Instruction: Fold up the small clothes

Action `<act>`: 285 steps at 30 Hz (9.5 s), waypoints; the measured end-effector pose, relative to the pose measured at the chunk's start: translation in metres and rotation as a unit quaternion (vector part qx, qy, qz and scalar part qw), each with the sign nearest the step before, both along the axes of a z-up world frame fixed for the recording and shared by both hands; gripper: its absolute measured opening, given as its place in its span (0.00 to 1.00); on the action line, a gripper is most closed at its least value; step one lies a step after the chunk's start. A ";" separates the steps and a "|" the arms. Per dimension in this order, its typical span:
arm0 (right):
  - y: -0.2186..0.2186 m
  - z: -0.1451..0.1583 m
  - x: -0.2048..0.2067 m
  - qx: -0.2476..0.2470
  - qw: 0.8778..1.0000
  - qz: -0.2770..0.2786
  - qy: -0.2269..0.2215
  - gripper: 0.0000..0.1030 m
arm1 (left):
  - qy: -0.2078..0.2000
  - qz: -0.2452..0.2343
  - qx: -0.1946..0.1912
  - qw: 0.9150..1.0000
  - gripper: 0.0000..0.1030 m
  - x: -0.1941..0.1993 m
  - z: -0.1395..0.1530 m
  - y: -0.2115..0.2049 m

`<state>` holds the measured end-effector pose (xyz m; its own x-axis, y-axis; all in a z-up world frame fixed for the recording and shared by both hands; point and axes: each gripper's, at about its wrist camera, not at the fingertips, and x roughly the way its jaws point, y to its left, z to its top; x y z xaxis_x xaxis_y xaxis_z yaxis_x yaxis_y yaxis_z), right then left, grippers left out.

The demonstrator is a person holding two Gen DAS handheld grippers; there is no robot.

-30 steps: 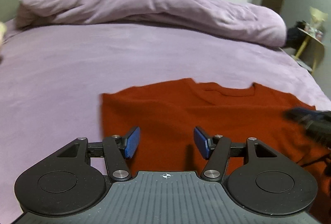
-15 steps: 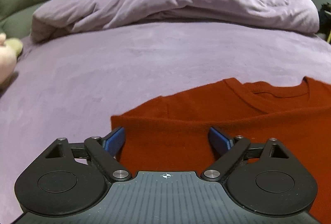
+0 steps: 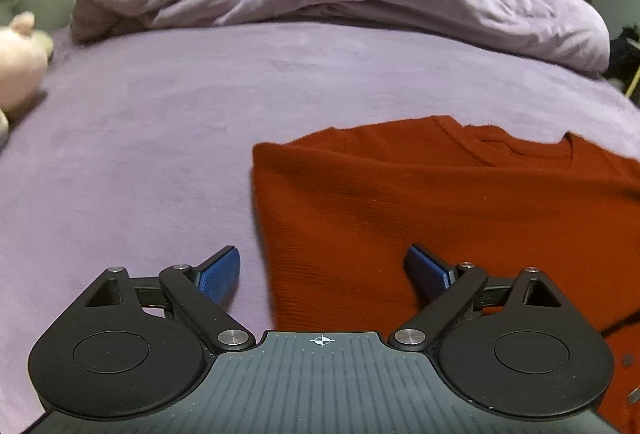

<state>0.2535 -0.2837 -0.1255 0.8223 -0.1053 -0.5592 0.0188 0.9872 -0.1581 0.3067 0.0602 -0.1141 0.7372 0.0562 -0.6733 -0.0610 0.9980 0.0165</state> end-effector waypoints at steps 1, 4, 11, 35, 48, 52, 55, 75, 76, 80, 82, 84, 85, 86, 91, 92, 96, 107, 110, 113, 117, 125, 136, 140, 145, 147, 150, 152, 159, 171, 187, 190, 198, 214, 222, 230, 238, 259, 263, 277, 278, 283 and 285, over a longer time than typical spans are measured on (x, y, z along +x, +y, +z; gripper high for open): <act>-0.004 0.001 0.000 0.014 1.000 -0.001 0.002 0.24 | -0.005 0.002 0.025 1.000 0.92 -0.004 0.002 -0.002; 0.001 0.006 -0.004 -0.012 1.000 0.003 0.014 0.24 | 0.002 0.000 0.077 0.997 0.88 -0.021 0.014 -0.004; -0.013 0.035 -0.112 0.079 0.996 0.007 0.036 0.55 | 0.039 -0.032 0.033 0.998 0.86 -0.130 0.041 0.018; -0.057 0.034 -0.285 0.251 0.952 -0.061 0.163 0.13 | 0.174 -0.014 -0.092 0.980 0.37 -0.274 0.030 0.046; -0.085 0.036 -0.291 0.414 0.899 -0.063 0.132 0.05 | 0.146 -0.015 -0.176 0.973 0.08 -0.278 0.042 0.063; -0.092 0.039 -0.286 0.460 0.878 -0.064 0.118 0.05 | 0.114 -0.019 -0.186 0.976 0.08 -0.272 0.065 0.067; -0.093 0.047 -0.274 0.456 0.882 -0.057 0.103 0.05 | 0.090 -0.022 -0.203 0.975 0.08 -0.258 0.083 0.070; -0.043 0.053 -0.095 0.250 0.964 -0.052 0.067 0.04 | 0.075 -0.001 -0.048 0.996 0.09 -0.121 0.069 0.014; -0.041 0.049 -0.090 0.234 0.968 -0.051 0.070 0.04 | 0.077 0.000 -0.042 0.996 0.09 -0.118 0.066 0.013; -0.037 0.040 -0.083 0.198 0.976 -0.041 0.082 0.05 | 0.092 -0.002 -0.031 0.995 0.13 -0.111 0.055 0.013; -0.038 0.041 -0.086 0.188 0.978 -0.040 0.078 0.06 | 0.085 -0.001 -0.044 0.995 0.16 -0.114 0.056 0.020; -0.042 0.045 -0.094 0.189 0.979 -0.043 0.065 0.11 | 0.069 -0.003 -0.070 0.995 0.24 -0.118 0.058 0.030; -0.044 0.047 -0.099 0.189 0.979 -0.043 0.058 0.21 | 0.057 -0.005 -0.073 0.996 0.37 -0.122 0.060 0.034; -0.046 0.048 -0.103 0.184 0.981 -0.043 0.053 0.26 | 0.043 -0.013 -0.069 0.997 0.42 -0.126 0.061 0.037; -0.043 0.044 -0.117 0.140 0.988 0.013 0.064 0.46 | 0.014 -0.077 -0.047 0.996 0.51 -0.138 0.061 0.045; -0.042 0.041 -0.117 0.133 0.988 0.023 0.070 0.46 | 0.017 -0.087 -0.052 0.995 0.51 -0.138 0.059 0.044; -0.036 0.034 -0.113 0.118 0.988 0.043 0.087 0.46 | 0.010 -0.135 -0.055 0.989 0.55 -0.142 0.061 0.036; -0.045 0.038 -0.115 0.138 0.986 0.055 0.081 0.52 | 0.031 -0.162 -0.040 0.985 0.64 -0.130 0.053 0.038; -0.040 0.032 -0.113 0.118 0.988 0.058 0.087 0.52 | 0.055 -0.158 -0.028 0.986 0.52 -0.118 0.043 0.030; -0.033 0.031 -0.110 0.092 0.990 0.063 0.086 0.51 | 0.060 -0.162 -0.021 0.985 0.42 -0.115 0.038 0.025; -0.035 0.029 -0.104 0.094 0.990 0.058 0.087 0.43 | 0.058 -0.159 -0.010 0.986 0.16 -0.114 0.036 0.024; -0.042 0.026 -0.086 0.117 0.986 0.058 0.100 0.39 | 0.040 -0.168 -0.035 0.984 0.09 -0.120 0.048 0.030; -0.016 0.023 -0.079 0.089 0.988 0.090 0.087 0.11 | 0.081 -0.169 -0.053 0.981 0.29 -0.096 0.027 0.026; -0.010 0.037 -0.087 0.083 0.989 0.101 0.064 0.10 | 0.082 -0.174 -0.050 0.980 0.07 -0.091 0.027 0.023; -0.019 0.075 -0.090 0.130 0.986 0.101 0.003 0.10 | 0.017 -0.180 -0.075 0.981 0.07 -0.097 0.067 0.029; -0.027 0.090 -0.083 0.156 0.983 0.091 -0.020 0.10 | -0.018 -0.162 -0.100 0.982 0.07 -0.094 0.087 0.038; -0.034 0.102 -0.065 0.171 0.982 0.071 -0.042 0.09 | -0.057 -0.130 -0.098 0.985 0.07 -0.077 0.103 0.046; -0.033 0.101 -0.048 0.159 0.985 0.051 -0.048 0.09 | -0.059 -0.106 -0.094 0.988 0.07 -0.058 0.099 0.049; -0.036 0.052 0.018 0.171 0.984 -0.019 0.044 0.10 | 0.018 -0.055 -0.084 0.995 0.11 -0.006 0.036 0.049; -0.030 0.029 0.024 0.181 0.979 0.028 0.088 0.14 | 0.046 -0.074 -0.135 0.987 0.10 -0.010 0.017 0.058; -0.036 0.109 0.062 0.133 0.987 -0.037 -0.085 0.06 | -0.097 -0.030 -0.066 0.993 0.08 0.054 0.101 0.026; -0.027 0.096 0.095 0.122 0.989 -0.046 -0.076 0.06 | -0.075 -0.017 -0.018 0.997 0.09 0.078 0.068 0.010; 0.006 0.051 0.109 0.044 0.989 -0.125 -0.057 0.15 | -0.092 -0.011 -0.010 0.996 0.46 0.045 0.036 -0.008; -0.003 0.000 0.111 0.134 0.990 0.044 -0.002 0.02 | -0.062 -0.005 -0.047 0.997 0.62 0.079 -0.011 -0.002; -0.074 -0.003 0.105 0.215 0.969 -0.111 -0.039 0.03 | -0.049 0.014 -0.063 0.997 0.60 0.072 -0.009 0.018; -0.025 0.038 0.043 0.141 0.989 -0.015 -0.041 0.23 | -0.003 0.012 -0.013 1.000 0.73 0.008 0.007 0.040; -0.034 0.027 -0.049 0.081 0.994 -0.071 0.000 0.31 | 0.039 0.017 0.011 0.999 0.68 -0.075 0.014 0.065; 0.026 0.053 -0.069 0.259 0.965 0.000 0.031 0.31 | 0.071 0.122 -0.514 0.846 0.26 -0.040 -0.045 0.124; 0.075 0.051 -0.056 0.267 0.961 0.048 0.045 0.23 | 0.045 0.108 -0.501 0.858 0.22 -0.046 -0.038 0.126; 0.170 0.027 -0.028 0.163 0.979 0.116 0.043 0.20 | 0.056 0.100 -0.353 0.929 0.32 -0.038 -0.011 0.109; 0.170 0.032 -0.029 0.166 0.979 0.111 0.041 0.20 | 0.057 0.100 -0.357 0.927 0.32 -0.043 -0.014 0.113; 0.177 0.040 -0.024 0.187 0.976 0.105 0.019 0.21 | 0.060 0.096 -0.358 0.927 0.40 -0.036 -0.014 0.113; 0.180 0.029 -0.018 0.188 0.976 0.104 0.036 0.21 | 0.061 0.094 -0.356 0.928 0.36 -0.032 -0.015 0.112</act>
<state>0.2358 -0.1032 -0.0964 0.7611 0.2837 -0.5833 -0.1868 0.9570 0.2218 0.2750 0.1723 -0.1289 0.6753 -0.3141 -0.6673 -0.2770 0.7305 -0.6242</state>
